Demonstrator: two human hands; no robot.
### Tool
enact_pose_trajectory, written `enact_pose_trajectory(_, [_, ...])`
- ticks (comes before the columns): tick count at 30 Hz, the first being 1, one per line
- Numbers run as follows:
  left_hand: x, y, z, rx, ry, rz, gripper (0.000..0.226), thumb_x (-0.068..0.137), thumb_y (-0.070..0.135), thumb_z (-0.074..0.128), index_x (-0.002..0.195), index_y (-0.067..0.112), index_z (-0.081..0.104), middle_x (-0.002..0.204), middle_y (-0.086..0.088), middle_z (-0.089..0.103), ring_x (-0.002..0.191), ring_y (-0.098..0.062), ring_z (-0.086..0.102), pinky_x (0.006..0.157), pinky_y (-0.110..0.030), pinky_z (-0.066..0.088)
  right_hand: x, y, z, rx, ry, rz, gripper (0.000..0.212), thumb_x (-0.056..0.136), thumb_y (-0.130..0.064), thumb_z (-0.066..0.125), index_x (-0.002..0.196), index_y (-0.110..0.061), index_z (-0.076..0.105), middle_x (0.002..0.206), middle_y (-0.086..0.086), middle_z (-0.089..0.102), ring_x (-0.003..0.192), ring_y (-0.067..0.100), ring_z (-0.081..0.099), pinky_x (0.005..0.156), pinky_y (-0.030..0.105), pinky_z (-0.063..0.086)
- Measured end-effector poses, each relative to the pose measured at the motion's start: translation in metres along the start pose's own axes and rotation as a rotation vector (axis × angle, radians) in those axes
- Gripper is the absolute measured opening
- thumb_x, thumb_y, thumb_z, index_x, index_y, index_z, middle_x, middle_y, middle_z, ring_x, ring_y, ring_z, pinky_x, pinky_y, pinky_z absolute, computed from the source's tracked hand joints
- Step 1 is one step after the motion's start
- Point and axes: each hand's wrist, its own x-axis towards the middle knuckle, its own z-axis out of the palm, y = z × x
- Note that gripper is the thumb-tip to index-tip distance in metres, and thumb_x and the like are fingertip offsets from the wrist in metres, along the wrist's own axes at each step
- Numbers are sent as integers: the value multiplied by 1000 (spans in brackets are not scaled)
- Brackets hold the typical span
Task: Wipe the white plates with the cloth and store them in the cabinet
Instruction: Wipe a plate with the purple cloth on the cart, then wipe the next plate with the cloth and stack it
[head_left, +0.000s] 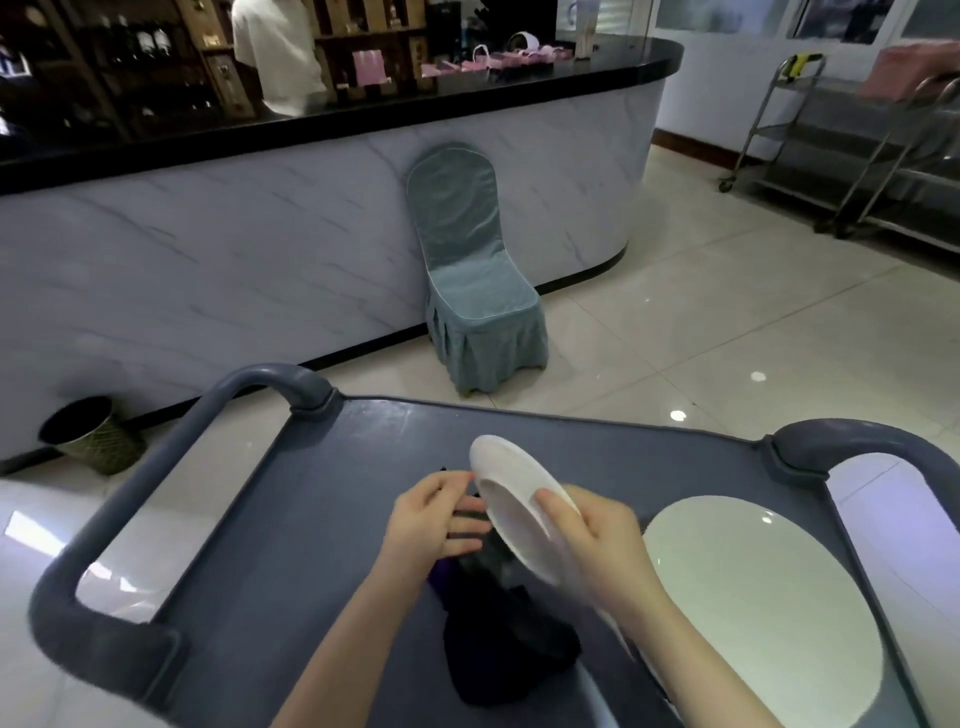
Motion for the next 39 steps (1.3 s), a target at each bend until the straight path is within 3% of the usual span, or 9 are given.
enact_pose_trajectory(4, [-19,16,-20,-182,18,-63,34,98,38,55,103,7,67,95,-18,74,86,-33,73,72,-43,62,-7,3,34,-461,-83,-429,25,100,-39,45,105,-32,68,88,-12,73,78,3,66,69,20,52])
enact_pose_trajectory(8, [-18,10,-50,-134,19,-24,28,92,17,63,99,-10,64,93,-27,71,90,-40,71,72,-44,61,-7,7,63,-765,-215,-499,38,95,-49,44,123,-35,66,118,-22,68,106,0,66,75,20,59])
enact_pose_trajectory(12, [-6,-1,-89,-162,22,-35,16,83,10,67,91,-4,67,74,-13,66,68,-25,65,67,-38,55,4,-3,85,-643,-445,-321,78,84,-80,15,144,-40,45,153,-24,38,142,-3,30,117,22,26])
enact_pose_trajectory(14, [3,-8,-115,-177,27,-67,30,70,18,67,95,1,70,79,-15,65,71,-27,61,71,-43,52,14,0,96,-600,-335,-227,66,92,-71,28,146,-37,44,156,-19,33,145,-1,25,116,15,14])
enact_pose_trajectory(18, [28,-25,-167,-186,43,-99,22,84,13,64,104,7,70,89,-12,70,71,-24,65,65,-35,57,42,18,121,-608,-40,88,58,97,-33,57,151,-22,36,148,0,37,136,18,32,106,23,28])
enact_pose_trajectory(24, [62,-46,-221,-180,108,-92,24,92,4,58,114,15,59,105,-10,67,87,-30,67,58,-34,57,68,24,183,-212,-17,360,32,83,-3,62,111,-19,70,98,-5,71,96,19,67,80,29,53])
enact_pose_trajectory(28, [82,-61,-244,-65,147,-79,21,91,6,60,109,17,58,106,-6,65,95,-28,64,63,-36,57,73,28,218,-230,30,391,31,80,3,63,100,-20,70,93,-1,65,85,19,63,69,22,47])
enact_pose_trajectory(36, [111,-83,-270,381,149,-24,29,79,-3,57,102,16,60,96,-2,67,90,-19,62,72,-31,50,75,59,253,-335,7,459,36,73,3,60,97,-21,71,102,11,59,85,25,63,81,35,57])
enact_pose_trajectory(39, [116,-89,-274,504,148,45,25,79,-1,58,96,18,60,92,-3,64,86,-21,60,65,-23,44,76,61,258,-362,4,473,35,74,4,59,98,-18,71,101,10,57,84,25,63,79,32,56])
